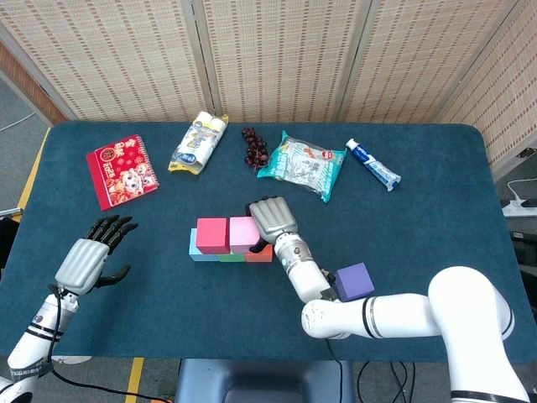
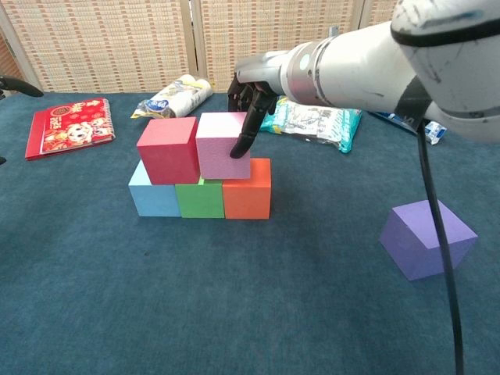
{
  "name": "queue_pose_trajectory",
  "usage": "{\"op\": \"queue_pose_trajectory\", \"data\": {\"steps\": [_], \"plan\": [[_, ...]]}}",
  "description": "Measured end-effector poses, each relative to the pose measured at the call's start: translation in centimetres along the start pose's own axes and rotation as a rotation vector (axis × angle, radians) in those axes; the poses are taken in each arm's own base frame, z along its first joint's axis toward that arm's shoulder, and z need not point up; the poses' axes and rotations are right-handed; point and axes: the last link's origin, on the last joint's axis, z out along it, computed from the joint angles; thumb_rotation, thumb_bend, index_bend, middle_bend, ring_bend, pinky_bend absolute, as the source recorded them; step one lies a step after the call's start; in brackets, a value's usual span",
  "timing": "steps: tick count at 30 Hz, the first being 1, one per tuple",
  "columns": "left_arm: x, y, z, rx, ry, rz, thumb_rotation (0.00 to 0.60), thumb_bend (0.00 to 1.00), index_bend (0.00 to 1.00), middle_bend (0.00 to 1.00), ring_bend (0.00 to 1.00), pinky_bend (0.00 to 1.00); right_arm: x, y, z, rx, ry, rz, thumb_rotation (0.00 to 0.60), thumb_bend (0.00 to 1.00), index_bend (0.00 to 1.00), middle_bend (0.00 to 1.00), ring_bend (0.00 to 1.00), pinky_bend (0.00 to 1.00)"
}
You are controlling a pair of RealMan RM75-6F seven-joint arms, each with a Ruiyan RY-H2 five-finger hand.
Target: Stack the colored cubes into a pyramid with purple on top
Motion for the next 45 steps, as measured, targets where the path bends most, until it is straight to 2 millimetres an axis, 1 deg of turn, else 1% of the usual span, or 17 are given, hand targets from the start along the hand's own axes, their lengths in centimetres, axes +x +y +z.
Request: {"op": "queue_pose_trajectory", "data": {"steps": [15,29,45], "plan": [[-0.19,-0.45,-0.38,0.005,0.002,-0.013,0.600,0.34,0.13,0.06,0.02,0.10,-0.41,-0.62,0.07,-0.015,0.003,-0.014,0.600,0.23,0.53,0.47,0.34,0.35],[-0.40,-0.65,-0.52,0.008,-0.003,-0.024,0.600,0.34,0.12,0.05,0.02,0.10,-0.67,-0.70,0.42,-0.026,0.003,-0.021,0.600,0.23,0.51,0.47,0.34,0.34],[-0.54,-0.72,-0.54,0.007,-0.013,-0.027,0.600,0.34,0.12,0.05,0.02,0.10,-0.74,-0.88,0.33,-0.027,-0.004,-0.013,0.600,0.23,0.49,0.47,0.34,0.33]]}}
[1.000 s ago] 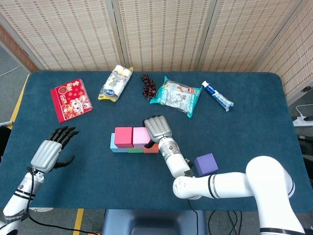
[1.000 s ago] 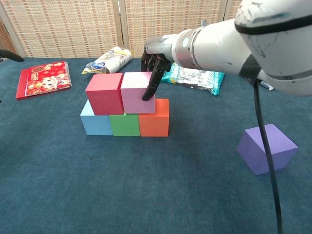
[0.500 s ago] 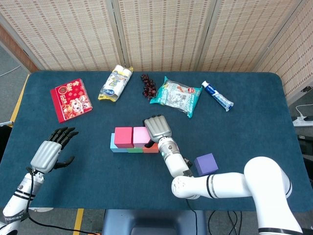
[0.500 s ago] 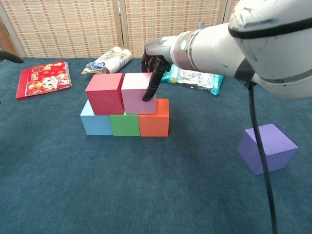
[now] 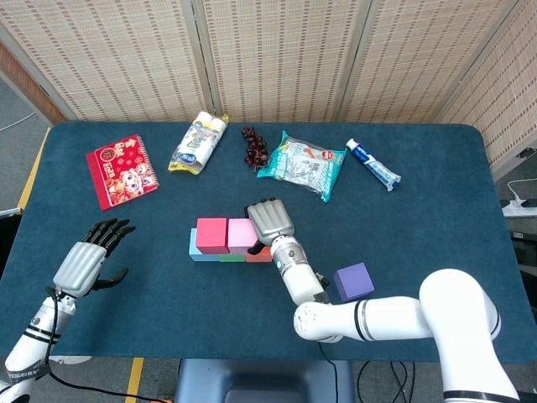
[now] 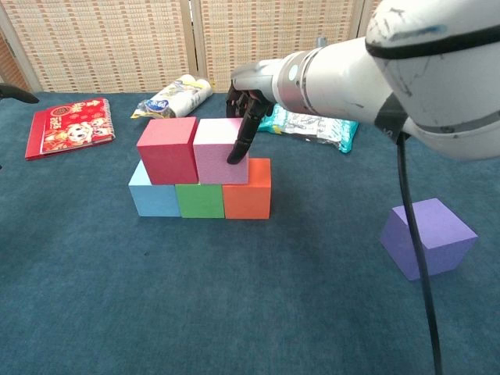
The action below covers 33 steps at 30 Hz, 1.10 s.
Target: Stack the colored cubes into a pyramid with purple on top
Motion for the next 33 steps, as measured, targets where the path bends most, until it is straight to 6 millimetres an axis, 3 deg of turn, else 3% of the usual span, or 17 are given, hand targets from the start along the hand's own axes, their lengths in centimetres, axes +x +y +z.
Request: {"op": "queue_pose_trajectory", "data": {"steps": [15,33], "plan": [[-0.09,-0.09,-0.03,0.002,-0.002,-0.005,0.600,0.34,0.11,0.05,0.02,0.10,-0.21,0.02,0.10,-0.003,-0.005,-0.005,0.600,0.23,0.40,0.47,0.30,0.32],[-0.06,-0.14,-0.08,0.003,0.001,-0.008,0.600,0.34,0.11,0.05,0.02,0.10,-0.09,-0.27,-0.01,0.004,0.009,0.006,0.600,0.23,0.49,0.47,0.34,0.31]]}}
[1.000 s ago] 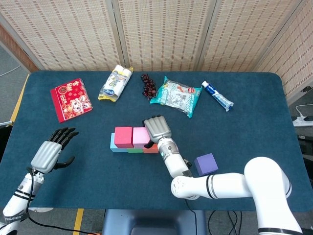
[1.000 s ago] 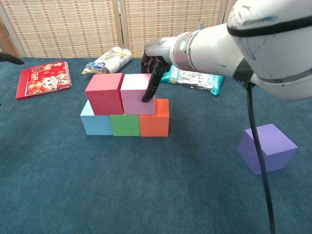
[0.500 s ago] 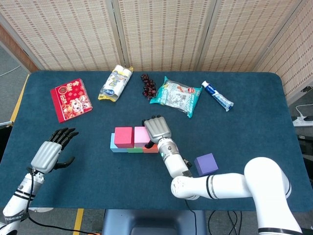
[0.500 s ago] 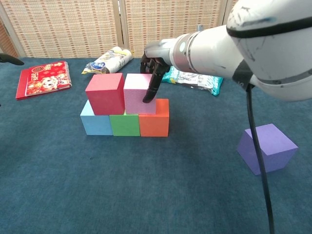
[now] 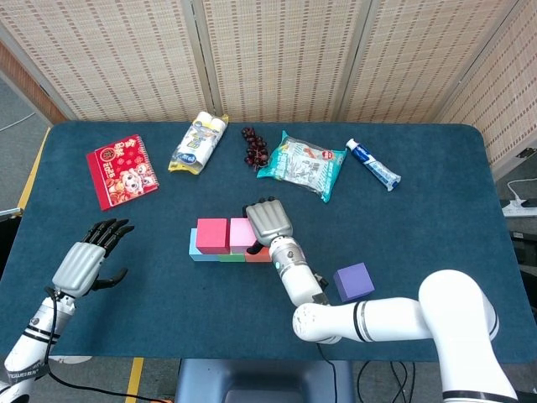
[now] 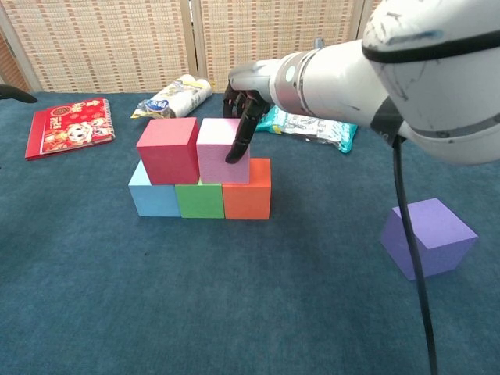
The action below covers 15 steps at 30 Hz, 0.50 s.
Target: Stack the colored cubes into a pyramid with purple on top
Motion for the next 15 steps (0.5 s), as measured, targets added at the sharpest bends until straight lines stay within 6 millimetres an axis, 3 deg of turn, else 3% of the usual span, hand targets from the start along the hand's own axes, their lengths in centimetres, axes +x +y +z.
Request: {"op": "queue_pose_trajectory", "data": {"steps": [15], "plan": [[-0.21,-0.27,-0.13,0.006,-0.009,-0.008,0.600,0.34,0.10,0.04,0.02,0.10,-0.13,-0.41,0.12,0.010,0.003,0.007,0.600,0.23,0.48,0.47,0.34,0.31]]}}
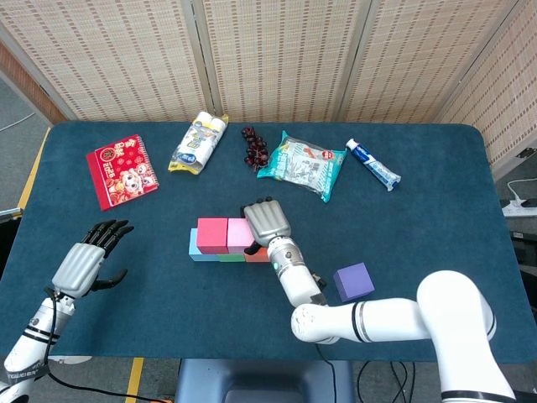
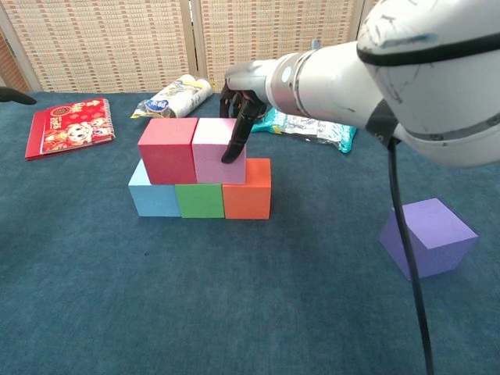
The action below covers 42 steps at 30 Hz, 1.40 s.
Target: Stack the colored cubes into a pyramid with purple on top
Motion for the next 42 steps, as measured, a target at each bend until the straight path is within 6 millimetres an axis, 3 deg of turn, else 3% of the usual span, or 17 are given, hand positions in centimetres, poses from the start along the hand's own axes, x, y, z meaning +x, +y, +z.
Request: {"op": "queue_pose_trajectory", "data": {"steps": [6,14,18,27,30,35,42], "plan": [[0.0,0.0,0.0,0.000,0.000,-0.004,0.600,0.34,0.10,0.04,0.02,0.10,-0.2,-0.1,0.1,0.001,-0.004,-0.007,0.600,0.23,0.43,0.47,0.33,0.31],[-0.1,0.0,0.0,-0.005,-0.003,-0.007,0.600,0.34,0.10,0.04,0.01,0.10,-0.3,0.0,-0.2,0.001,-0.011,-0.015,0.600,0.23,0.10,0.34,0.19,0.25],[-0.1,0.1,0.0,-0.008,-0.004,-0.009,0.600,0.34,0.10,0.04,0.01,0.10,-0.3,0.0,-0.3,0.004,-0.014,-0.015,0.600,0.23,0.02,0.30,0.17,0.23],[0.1,0.0,0.1,-0.008,-0.002,-0.007,0.600,0.34,0.10,0.04,0.01,0.10,0.7,0.7,-1.6,0.023,-0.001,0.009,0.600,0.23,0.00,0.16,0.08,0.20],[0.3,0.0,0.1,-0.005,0.005,-0.007,0.600,0.34,0.10,0.04,0.01,0.10,1.7,1.9,-2.8,0.034,0.027,0.023,0.600,0.23,0.00,0.16,0.08,0.20],[0.4,0.1,0.2,-0.001,0.011,-0.003,0.600,0.34,0.10,0.05,0.01,0.10,3.3,5.9,-5.7,0.038,0.088,0.037,0.600,0.23,0.02,0.17,0.08,0.20],[0.7,0.3,0.6,0.013,0.025,-0.010,0.600,0.34,0.11,0.05,0.01,0.10,2.7,11.9,-10.5,0.049,0.137,0.046,0.600,0.21,0.14,0.24,0.13,0.25]]}}
